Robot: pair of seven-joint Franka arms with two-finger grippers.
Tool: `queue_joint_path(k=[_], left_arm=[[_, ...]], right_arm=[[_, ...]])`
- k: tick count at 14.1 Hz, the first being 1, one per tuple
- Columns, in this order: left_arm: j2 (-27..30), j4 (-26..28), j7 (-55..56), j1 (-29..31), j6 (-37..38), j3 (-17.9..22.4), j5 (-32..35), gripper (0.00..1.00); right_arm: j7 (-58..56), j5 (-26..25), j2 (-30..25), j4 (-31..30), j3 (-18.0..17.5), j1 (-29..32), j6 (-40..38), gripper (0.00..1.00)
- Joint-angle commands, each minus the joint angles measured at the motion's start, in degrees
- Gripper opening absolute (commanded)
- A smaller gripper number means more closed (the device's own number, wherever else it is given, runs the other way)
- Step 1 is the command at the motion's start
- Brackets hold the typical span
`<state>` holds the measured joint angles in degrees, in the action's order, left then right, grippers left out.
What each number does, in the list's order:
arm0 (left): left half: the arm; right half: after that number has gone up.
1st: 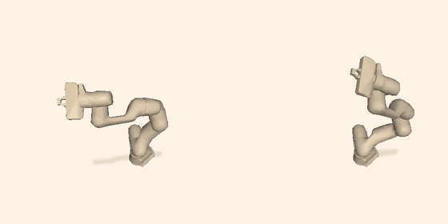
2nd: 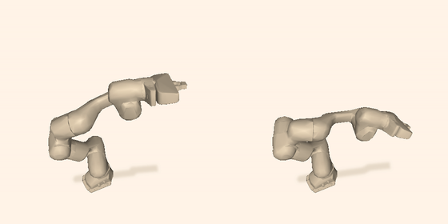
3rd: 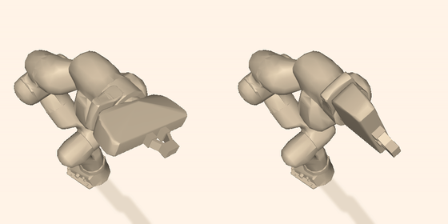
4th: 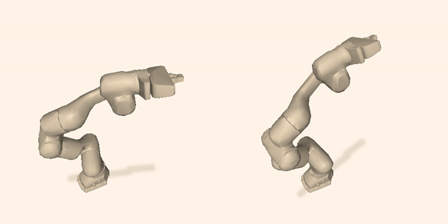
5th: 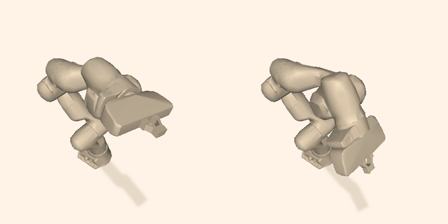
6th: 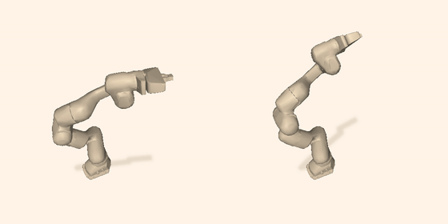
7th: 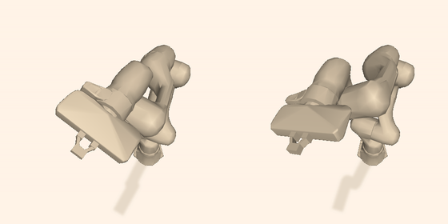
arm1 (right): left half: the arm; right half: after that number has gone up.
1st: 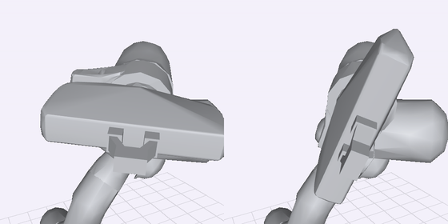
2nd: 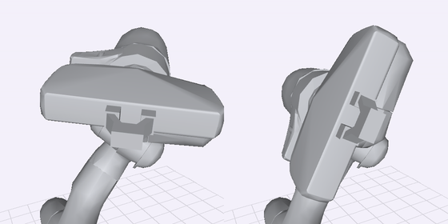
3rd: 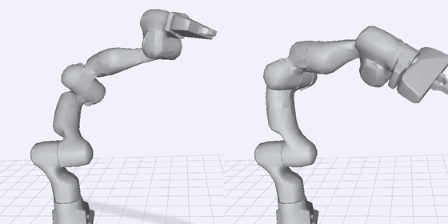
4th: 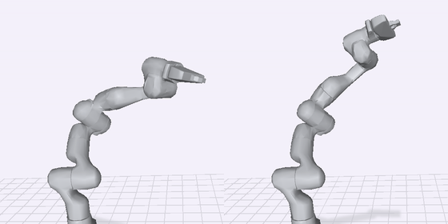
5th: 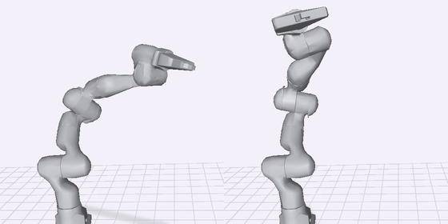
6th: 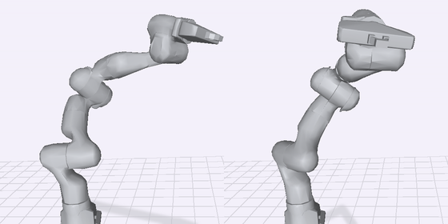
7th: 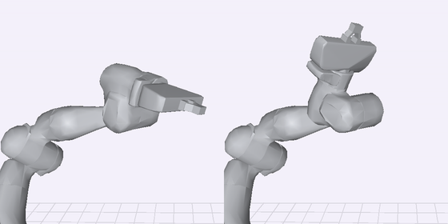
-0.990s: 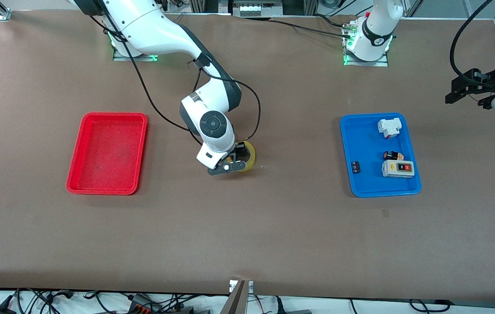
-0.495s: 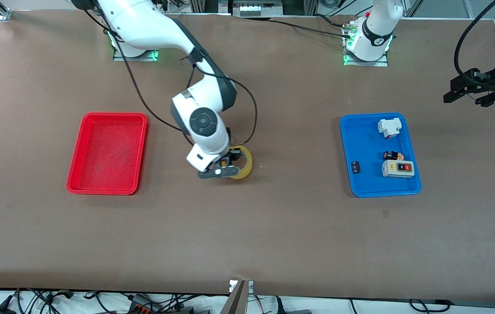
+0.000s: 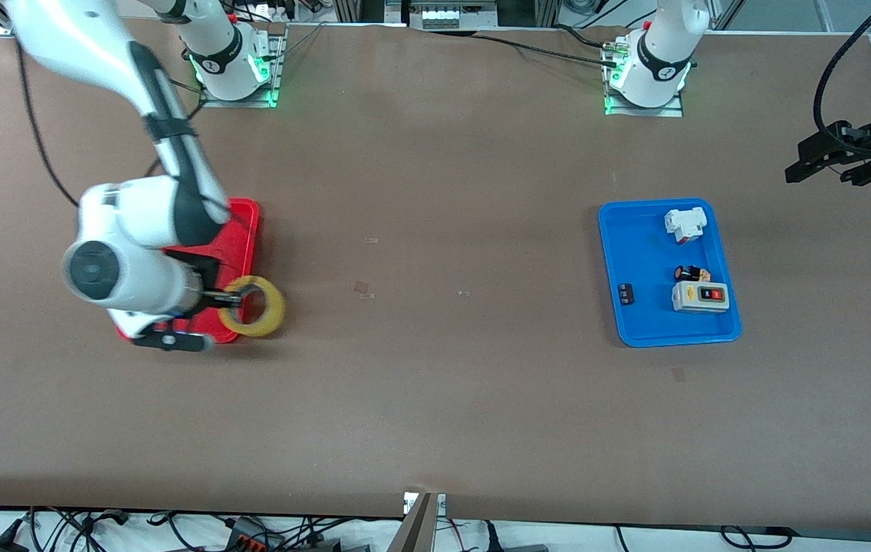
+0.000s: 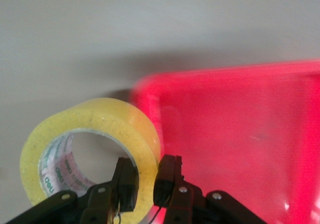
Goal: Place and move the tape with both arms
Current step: 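Carry the tape roll into the red tray with the right gripper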
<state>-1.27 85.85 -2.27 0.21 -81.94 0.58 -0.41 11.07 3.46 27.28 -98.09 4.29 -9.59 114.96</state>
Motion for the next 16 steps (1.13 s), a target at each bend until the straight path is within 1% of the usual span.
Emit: queue_joint_path(k=[1, 3, 4, 5, 7, 9, 10, 16], left_arm=[[-0.4, -1.47, 0.77, 0.75, 0.29, 0.04, -0.56, 1.0], [-0.48, -1.39, 0.69, 1.19, 0.29, -0.32, -0.47, 1.0], [-0.66, -1.39, 0.68, 1.11, 0.2, -0.32, -0.47, 1.0], [-0.57, -1.47, 0.68, 1.19, 0.2, -0.32, -0.47, 1.0], [-0.48, -1.47, 0.68, 1.2, 0.29, -0.23, -0.9, 1.0], [-0.4, -1.47, 0.68, 1.2, 0.37, -0.4, -0.99, 1.0], [-0.4, -1.47, 0.77, 1.2, 0.37, -0.4, -0.99, 1.0], [-0.57, -1.39, 0.77, 1.2, 0.37, -0.49, -0.91, 1.0]], right_arm=[[-4.01, -0.12, -8.29, -11.49, -1.3, 4.65, 0.35, 0.0], [-6.49, -1.61, -8.21, -13.79, -1.22, 7.12, 1.4, 0.0], [-7.02, -4.84, -8.3, -15.89, -1.21, 7.83, 3.93, 0.0], [-7.11, -6.61, -8.56, -17.56, -1.21, 8.36, 6.65, 0.0], [-8.95, -6.89, -8.22, -18.37, -1.21, 10.2, 8.61, 0.0], [-9.31, -6.98, -8.12, -20.9, -1.21, 10.21, 13.42, 0.0], [-9.31, -6.89, -8.21, -21.44, -1.21, 10.21, 14.32, 0.0], [-8.43, -6.63, -7.33, -21.53, -1.39, 10.12, 14.24, 0.01]])
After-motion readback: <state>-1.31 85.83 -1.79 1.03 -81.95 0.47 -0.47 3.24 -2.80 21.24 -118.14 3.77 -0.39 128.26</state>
